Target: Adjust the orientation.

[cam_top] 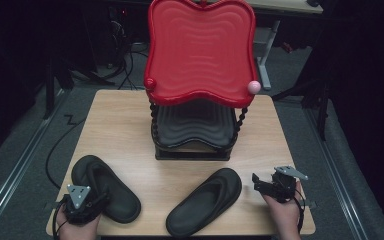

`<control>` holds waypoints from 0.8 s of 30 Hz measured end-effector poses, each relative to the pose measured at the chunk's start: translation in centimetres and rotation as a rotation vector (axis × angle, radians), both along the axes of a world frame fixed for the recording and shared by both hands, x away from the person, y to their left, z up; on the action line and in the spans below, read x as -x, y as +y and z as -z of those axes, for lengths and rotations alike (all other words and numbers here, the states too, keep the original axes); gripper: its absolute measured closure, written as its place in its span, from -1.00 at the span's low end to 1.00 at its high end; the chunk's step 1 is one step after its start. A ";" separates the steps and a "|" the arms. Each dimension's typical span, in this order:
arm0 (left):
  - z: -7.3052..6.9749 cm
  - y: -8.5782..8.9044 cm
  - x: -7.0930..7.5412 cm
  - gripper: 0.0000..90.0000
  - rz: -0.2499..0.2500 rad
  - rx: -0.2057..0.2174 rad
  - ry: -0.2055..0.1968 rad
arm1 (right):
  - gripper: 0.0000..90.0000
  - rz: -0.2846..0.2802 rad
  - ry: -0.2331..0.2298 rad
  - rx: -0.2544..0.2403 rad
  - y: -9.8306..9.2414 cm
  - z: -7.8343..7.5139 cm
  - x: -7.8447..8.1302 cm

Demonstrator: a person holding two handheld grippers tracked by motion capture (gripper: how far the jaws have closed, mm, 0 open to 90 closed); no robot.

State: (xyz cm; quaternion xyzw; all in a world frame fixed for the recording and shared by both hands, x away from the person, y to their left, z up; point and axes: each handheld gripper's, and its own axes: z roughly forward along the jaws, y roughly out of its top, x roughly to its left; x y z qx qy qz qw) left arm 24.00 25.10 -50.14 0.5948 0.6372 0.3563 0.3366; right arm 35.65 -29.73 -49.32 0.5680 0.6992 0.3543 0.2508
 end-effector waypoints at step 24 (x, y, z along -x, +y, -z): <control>-1.2 -1.4 -2.2 0.60 0.221 0.028 -0.108 | -0.68 -0.006 0.007 0.001 0.0 0.2 0.1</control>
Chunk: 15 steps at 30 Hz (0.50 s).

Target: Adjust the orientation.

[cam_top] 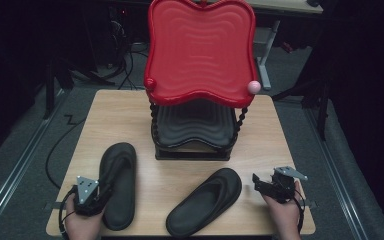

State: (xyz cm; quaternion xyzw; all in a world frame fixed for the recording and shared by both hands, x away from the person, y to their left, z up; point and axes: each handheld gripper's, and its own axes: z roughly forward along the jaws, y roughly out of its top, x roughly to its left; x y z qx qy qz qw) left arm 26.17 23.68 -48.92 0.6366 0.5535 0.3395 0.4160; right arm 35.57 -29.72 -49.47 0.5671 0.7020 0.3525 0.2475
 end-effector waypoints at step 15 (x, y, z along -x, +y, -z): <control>1.1 -0.1 -0.7 0.30 0.015 -0.121 0.051 | -0.67 -0.009 0.006 0.001 0.0 0.1 0.0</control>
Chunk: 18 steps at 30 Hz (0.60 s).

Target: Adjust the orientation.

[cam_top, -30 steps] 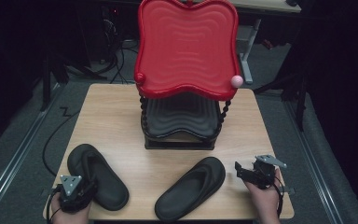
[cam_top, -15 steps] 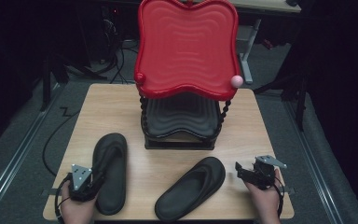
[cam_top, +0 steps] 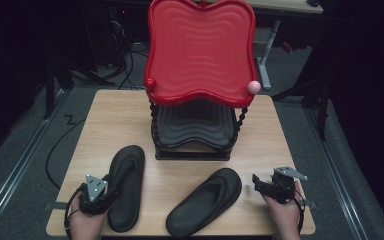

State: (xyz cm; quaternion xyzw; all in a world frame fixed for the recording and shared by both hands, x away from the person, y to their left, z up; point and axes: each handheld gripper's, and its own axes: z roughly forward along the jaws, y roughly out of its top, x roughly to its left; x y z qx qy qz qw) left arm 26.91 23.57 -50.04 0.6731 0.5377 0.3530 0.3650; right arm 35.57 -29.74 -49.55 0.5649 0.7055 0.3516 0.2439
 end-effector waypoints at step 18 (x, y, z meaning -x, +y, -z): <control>-0.5 1.8 1.0 0.62 -0.018 0.018 0.060 | -0.66 -0.008 -0.002 -0.012 0.1 -0.1 0.1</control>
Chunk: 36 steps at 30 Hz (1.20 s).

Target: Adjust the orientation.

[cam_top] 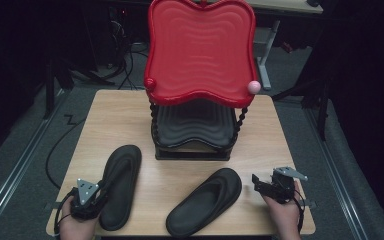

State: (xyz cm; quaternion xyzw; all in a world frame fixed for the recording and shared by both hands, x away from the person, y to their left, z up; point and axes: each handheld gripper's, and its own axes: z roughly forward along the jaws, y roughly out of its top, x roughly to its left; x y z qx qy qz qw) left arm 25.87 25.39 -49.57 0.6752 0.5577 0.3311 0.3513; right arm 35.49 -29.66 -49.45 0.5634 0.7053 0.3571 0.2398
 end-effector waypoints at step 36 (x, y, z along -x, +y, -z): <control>-2.4 -3.3 3.6 0.69 0.094 0.118 -0.142 | -0.68 -0.055 -0.092 -0.079 1.0 -1.0 -0.3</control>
